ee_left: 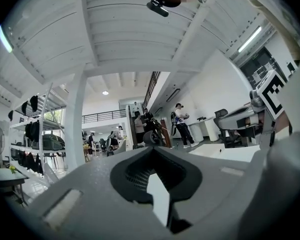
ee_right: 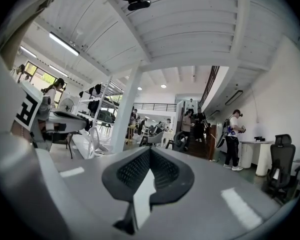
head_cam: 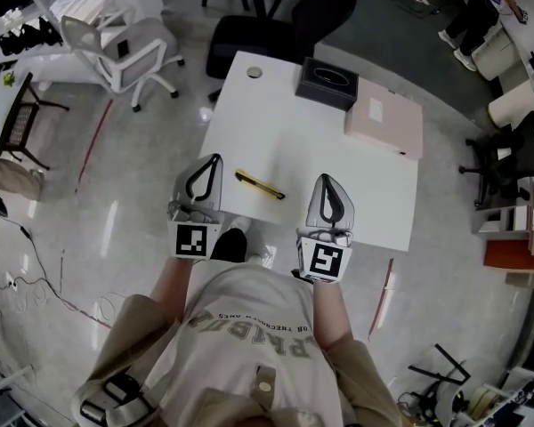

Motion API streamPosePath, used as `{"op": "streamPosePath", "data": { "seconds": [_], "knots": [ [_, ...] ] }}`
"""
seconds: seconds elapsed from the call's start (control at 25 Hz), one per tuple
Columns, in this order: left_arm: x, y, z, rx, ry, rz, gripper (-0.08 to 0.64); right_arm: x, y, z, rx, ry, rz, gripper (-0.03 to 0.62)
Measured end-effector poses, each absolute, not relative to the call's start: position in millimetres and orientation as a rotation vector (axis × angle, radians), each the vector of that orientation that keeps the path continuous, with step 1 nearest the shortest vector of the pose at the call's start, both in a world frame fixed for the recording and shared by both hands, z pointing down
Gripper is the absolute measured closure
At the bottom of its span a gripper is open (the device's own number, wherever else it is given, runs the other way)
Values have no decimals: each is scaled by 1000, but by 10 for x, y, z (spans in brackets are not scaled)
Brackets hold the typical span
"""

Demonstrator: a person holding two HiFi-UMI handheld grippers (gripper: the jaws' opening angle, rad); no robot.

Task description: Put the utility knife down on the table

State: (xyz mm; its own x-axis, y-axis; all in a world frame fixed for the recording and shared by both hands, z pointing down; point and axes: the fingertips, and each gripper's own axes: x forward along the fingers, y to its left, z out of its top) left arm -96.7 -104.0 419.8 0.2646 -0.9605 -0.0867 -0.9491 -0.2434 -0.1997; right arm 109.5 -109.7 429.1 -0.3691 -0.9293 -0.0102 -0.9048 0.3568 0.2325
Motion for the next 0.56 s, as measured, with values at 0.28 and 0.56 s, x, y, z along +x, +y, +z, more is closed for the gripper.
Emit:
{"op": "streamPosePath", "data": {
  "seconds": [0.28, 0.56],
  "knots": [
    [-980, -1069, 4153, -2323, 1778, -65, 549, 1072, -1107, 4271, 1695, -2469, -299, 592],
    [-1009, -1077, 4041, -2320, 1797, -4, 549, 994, -1090, 4334, 1665, -2466, -251, 592]
  ]
}}
